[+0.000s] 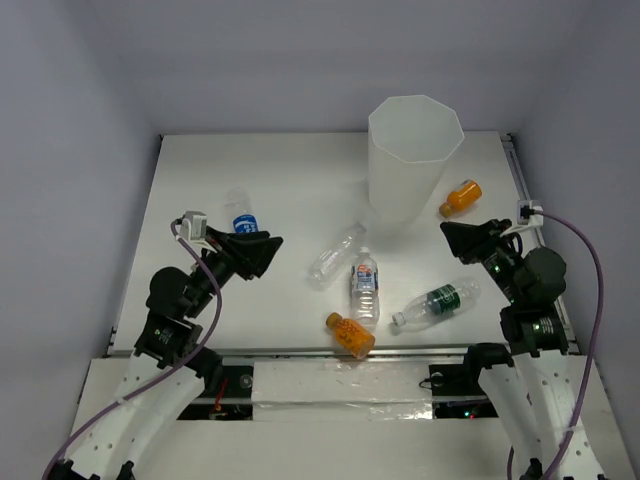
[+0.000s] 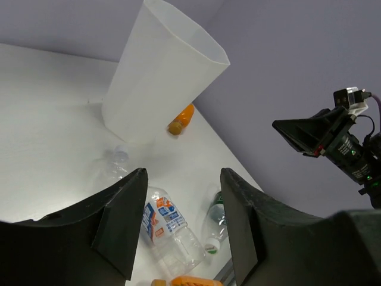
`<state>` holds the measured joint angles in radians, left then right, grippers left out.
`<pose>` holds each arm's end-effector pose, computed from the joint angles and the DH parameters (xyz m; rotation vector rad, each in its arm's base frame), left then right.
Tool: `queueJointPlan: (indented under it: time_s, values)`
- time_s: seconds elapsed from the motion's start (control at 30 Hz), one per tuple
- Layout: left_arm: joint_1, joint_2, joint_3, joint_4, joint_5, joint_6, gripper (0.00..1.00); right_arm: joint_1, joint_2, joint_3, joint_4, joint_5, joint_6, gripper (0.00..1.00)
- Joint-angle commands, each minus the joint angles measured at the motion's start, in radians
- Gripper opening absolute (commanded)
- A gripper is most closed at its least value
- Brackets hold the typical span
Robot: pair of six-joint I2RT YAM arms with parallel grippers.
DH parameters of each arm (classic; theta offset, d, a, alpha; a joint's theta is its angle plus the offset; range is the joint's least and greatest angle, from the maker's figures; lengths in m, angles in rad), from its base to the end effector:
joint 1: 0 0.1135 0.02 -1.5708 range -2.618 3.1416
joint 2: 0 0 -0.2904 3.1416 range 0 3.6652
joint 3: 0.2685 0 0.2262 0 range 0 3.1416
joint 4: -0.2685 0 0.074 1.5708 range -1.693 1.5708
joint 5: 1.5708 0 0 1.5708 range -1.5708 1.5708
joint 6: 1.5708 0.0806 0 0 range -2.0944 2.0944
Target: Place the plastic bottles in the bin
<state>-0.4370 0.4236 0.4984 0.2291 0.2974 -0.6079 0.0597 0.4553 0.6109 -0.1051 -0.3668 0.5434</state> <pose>0.0918 -0.0690 0.3542 0.1570 1.3498 -1.0776 0.1125 0.0357 0.3418 0.0773 1.5705 0.7555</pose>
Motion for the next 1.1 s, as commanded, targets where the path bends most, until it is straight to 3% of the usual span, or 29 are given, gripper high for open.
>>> queueJointPlan:
  time_s: [0.0, 0.07, 0.13, 0.27, 0.3, 0.47, 0.5, 0.53, 0.57, 0.6, 0.7, 0.8, 0.93, 1.03, 1.07]
  values:
    - [0.003, 0.009, 0.009, -0.020, -0.055, 0.002, 0.48, 0.002, 0.025, 0.000, 0.073, -0.066, -0.002, 0.24]
    - [0.003, 0.000, 0.015, -0.052, -0.122, 0.008, 0.44, 0.002, 0.046, 0.003, 0.084, -0.104, -0.006, 0.09]
    - [0.003, 0.004, 0.035, -0.082, -0.177, 0.008, 0.33, 0.002, 0.055, 0.003, 0.093, -0.124, -0.005, 0.02]
    - [0.003, 0.125, 0.112, -0.253, -0.392, 0.046, 0.10, 0.049, 0.069, -0.036, 0.189, -0.150, 0.042, 0.00]
    - [0.003, 0.154, 0.141, -0.282, -0.423, 0.049, 0.00, 0.067, 0.075, -0.043, 0.206, -0.144, 0.050, 0.00]
    - [0.003, 0.329, 0.172, -0.337, -0.594, 0.017, 0.00, 0.259, 0.146, -0.053, 0.235, -0.005, 0.032, 0.00]
    - [0.003, 0.351, 0.173, -0.336, -0.621, 0.005, 0.05, 0.282, 0.157, -0.056, 0.239, 0.012, 0.030, 0.00]
    - [0.003, 0.391, 0.172, -0.320, -0.674, -0.004, 0.20, 0.316, 0.180, -0.062, 0.249, 0.041, 0.026, 0.00]
    - [0.012, 0.409, 0.167, -0.320, -0.705, -0.009, 0.20, 0.330, 0.190, -0.062, 0.255, 0.051, 0.023, 0.00]
    - [0.012, 0.428, 0.152, -0.294, -0.727, -0.013, 0.40, 0.341, 0.203, -0.069, 0.262, 0.055, 0.021, 0.00]
    - [0.089, 0.516, 0.135, -0.240, -0.741, -0.007, 0.60, 0.370, 0.243, -0.077, 0.271, 0.066, 0.009, 0.00]
    - [0.185, 0.612, 0.131, -0.166, -0.666, -0.001, 0.64, 0.397, 0.263, -0.089, 0.277, 0.078, -0.002, 0.00]
    - [0.216, 0.765, 0.193, -0.106, -0.667, 0.042, 0.81, 0.416, 0.279, -0.111, 0.301, 0.077, -0.011, 0.02]
    - [0.225, 0.871, 0.300, -0.109, -0.649, 0.082, 0.89, 0.426, 0.295, -0.120, 0.314, 0.066, -0.011, 0.10]
    - [0.225, 0.942, 0.328, -0.115, -0.623, 0.095, 0.90, 0.427, 0.296, -0.126, 0.323, 0.060, -0.011, 0.21]
